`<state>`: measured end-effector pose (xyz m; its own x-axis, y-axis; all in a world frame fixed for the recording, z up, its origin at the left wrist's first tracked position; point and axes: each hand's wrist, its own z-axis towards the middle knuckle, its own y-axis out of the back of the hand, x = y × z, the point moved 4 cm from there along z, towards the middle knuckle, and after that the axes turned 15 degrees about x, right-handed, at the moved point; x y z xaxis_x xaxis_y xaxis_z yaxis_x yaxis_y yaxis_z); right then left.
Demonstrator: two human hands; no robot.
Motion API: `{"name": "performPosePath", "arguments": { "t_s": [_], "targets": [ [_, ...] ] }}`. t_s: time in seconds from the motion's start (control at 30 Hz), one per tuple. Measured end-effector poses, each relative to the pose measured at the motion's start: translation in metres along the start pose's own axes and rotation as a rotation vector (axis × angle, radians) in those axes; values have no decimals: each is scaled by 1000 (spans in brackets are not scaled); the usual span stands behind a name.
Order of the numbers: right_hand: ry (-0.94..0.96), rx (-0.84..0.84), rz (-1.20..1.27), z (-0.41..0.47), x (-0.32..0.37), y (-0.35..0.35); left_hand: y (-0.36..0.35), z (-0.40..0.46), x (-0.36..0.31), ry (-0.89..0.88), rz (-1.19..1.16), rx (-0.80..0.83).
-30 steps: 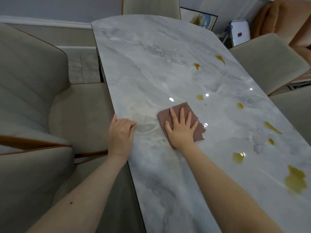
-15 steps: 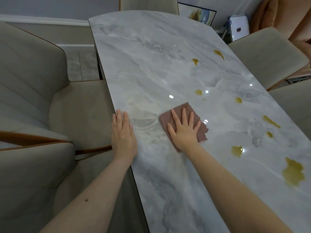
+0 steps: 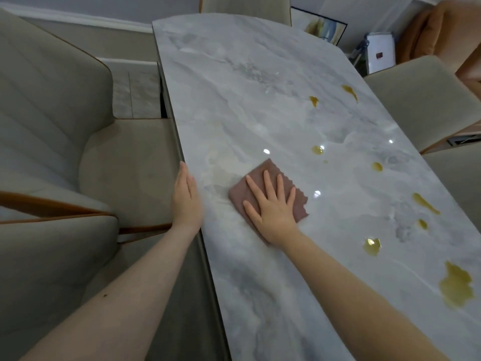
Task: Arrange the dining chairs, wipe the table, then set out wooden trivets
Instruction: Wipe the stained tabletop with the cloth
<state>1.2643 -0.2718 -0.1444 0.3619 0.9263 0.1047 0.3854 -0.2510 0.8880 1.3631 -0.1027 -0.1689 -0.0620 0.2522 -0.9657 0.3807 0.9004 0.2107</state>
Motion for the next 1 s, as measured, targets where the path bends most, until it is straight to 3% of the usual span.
{"name": "performPosePath", "arguments": {
  "t_s": [0.13, 0.27, 0.43, 0.6, 0.83, 1.0],
  "targets": [
    [-101, -36, 94, 71, 34, 26, 1, 14, 9, 25, 50, -36],
    [-43, -48, 70, 104, 78, 35, -1, 14, 10, 11, 89, -63],
    [187, -46, -61, 14, 77, 2, 3, 16, 14, -15, -23, -21],
    [316, 114, -211, -76, 26, -36, 4, 13, 10, -38, -19, 31],
    [141, -21, -54, 52, 46, 20, 3, 12, 13, -43, -6, 20],
    [32, -21, 18, 121, 84, 45, 2, 15, 16, -33, -42, 15]
  ]
}}
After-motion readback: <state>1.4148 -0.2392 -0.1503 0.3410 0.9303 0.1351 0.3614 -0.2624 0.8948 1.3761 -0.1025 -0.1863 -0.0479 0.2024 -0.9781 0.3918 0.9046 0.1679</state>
